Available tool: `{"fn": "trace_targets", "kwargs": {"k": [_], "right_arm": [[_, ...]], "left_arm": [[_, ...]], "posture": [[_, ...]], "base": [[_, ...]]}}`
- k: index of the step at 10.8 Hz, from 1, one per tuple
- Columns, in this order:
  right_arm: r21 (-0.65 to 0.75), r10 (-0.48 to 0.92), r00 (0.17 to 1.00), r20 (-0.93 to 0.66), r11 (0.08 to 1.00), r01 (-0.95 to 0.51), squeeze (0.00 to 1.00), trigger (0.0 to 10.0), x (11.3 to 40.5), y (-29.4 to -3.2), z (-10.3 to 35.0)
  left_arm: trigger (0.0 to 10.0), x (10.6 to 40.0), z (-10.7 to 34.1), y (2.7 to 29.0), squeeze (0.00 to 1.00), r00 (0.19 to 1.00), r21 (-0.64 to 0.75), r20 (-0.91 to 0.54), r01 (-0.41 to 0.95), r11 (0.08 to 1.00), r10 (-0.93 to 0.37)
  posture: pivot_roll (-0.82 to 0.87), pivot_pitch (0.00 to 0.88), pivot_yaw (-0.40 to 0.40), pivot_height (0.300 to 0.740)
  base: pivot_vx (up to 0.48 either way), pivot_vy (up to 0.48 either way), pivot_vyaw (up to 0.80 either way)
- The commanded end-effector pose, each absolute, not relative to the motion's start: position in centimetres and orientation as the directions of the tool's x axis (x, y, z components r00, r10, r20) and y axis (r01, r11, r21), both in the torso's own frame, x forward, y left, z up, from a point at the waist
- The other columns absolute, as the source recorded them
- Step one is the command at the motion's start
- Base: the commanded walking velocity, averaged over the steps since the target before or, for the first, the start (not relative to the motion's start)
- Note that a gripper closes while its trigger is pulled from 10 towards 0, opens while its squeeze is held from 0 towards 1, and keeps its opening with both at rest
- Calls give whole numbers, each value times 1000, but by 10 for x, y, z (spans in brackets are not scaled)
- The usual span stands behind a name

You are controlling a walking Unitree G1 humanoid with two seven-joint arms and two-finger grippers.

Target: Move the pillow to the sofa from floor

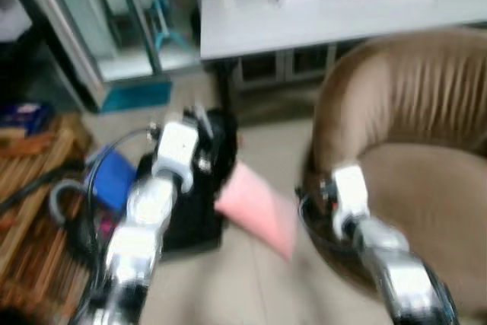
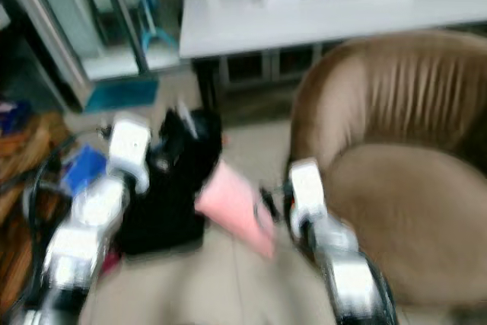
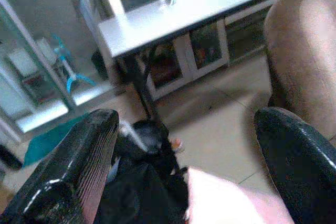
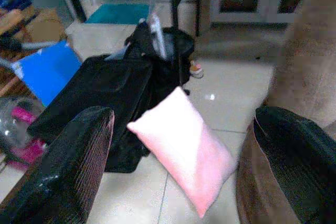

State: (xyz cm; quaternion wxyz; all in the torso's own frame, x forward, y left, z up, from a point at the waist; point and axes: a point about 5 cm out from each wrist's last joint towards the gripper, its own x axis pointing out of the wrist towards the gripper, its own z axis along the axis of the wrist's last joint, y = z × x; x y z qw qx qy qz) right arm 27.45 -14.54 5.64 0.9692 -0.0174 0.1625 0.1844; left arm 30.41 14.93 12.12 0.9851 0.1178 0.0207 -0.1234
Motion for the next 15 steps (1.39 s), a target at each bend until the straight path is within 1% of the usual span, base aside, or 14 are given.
{"fn": "trace_targets", "kwargs": {"k": [1,3,4,5,8,9,11,12,15], "right_arm": [[2,318,890,-328,942,-336,0,10000,276,-152,56],[-28,264,913,-310,958,-286,0,10000,278,-157,57],[-36,199,940,-279,976,-217,0,10000,281,-161,59],[-24,171,954,-246,983,-182,0,10000,284,-162,64],[-35,211,947,-244,974,-226,0,10000,285,-157,65],[-22,262,927,-269,960,-278,0,10000,286,-153,62],[-6,272,920,-283,958,-285,0,10000,287,-152,60],[8,267,919,-289,961,-276,0,10000,286,-152,57],[37,245,924,-294,969,-245,0,10000,284,-150,54]], "left_arm": [[10000,303,117,151,0,966,214,-87,255,943,-242],[10000,298,105,158,0,968,199,-112,244,949,-225],[10000,293,100,157,0,959,142,-122,273,952,-256],[10000,289,97,154,0,952,129,-121,295,947,-280],[10000,282,94,153,0,955,121,-119,286,951,-272],[10000,271,88,151,0,954,125,-130,287,950,-271],[10000,264,85,151,0,953,135,-141,286,949,-267],[10000,261,85,156,0,959,140,-142,264,954,-245],[10000,260,87,159,0,957,164,-150,274,948,-250]], "posture": [[-7,0,97,740],[-6,0,92,740],[-6,0,92,740],[-1,0,84,740],[26,0,41,740],[54,0,2,740],[73,0,-15,740],[88,0,-21,740],[81,0,4,740]], "base": [[341,0,0],[339,0,0],[341,0,0],[337,0,0],[326,0,0],[300,0,525],[294,0,800],[289,0,800],[290,0,0]]}}
